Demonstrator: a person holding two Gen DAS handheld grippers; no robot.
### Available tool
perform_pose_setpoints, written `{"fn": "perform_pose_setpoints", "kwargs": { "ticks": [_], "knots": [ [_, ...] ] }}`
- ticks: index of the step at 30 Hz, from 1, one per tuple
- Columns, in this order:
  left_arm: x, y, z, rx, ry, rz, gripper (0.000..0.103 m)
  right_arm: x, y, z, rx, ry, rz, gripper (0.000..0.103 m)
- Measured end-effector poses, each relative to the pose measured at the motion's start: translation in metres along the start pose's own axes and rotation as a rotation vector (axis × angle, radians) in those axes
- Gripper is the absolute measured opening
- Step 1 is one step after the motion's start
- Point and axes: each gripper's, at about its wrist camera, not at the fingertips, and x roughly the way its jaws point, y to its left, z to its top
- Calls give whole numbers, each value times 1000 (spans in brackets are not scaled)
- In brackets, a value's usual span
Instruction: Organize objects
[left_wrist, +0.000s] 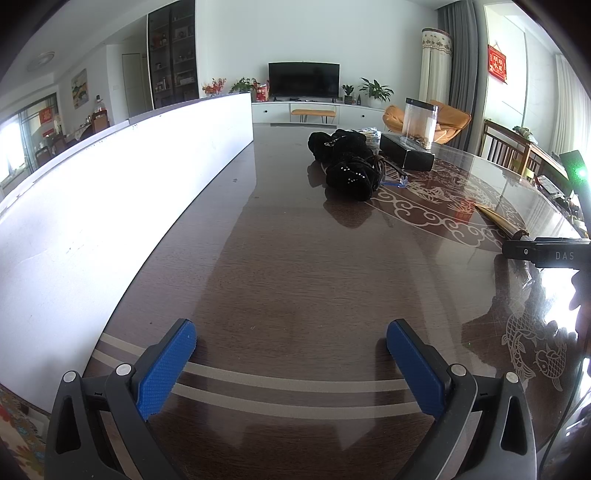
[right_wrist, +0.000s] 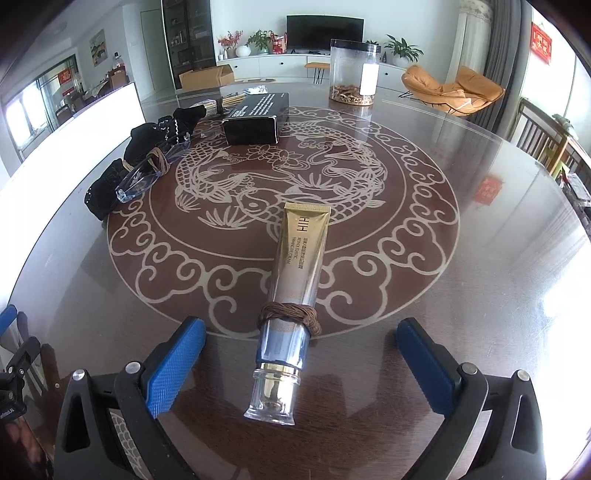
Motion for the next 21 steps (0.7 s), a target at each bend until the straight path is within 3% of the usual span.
{"fn": "perform_pose_setpoints", "kwargs": {
  "ticks": [16, 19, 21],
  "knots": [
    [1, 0, 0, 1, 3, -2, 103, 1, 0, 0, -1, 0, 0, 103],
    [3, 1, 6, 7, 52, -13, 103, 1, 0, 0, -1, 0, 1, 103],
    [4, 6, 12, -18, 75, -59, 103, 1, 0, 0, -1, 0, 1, 103]
  ]
}}
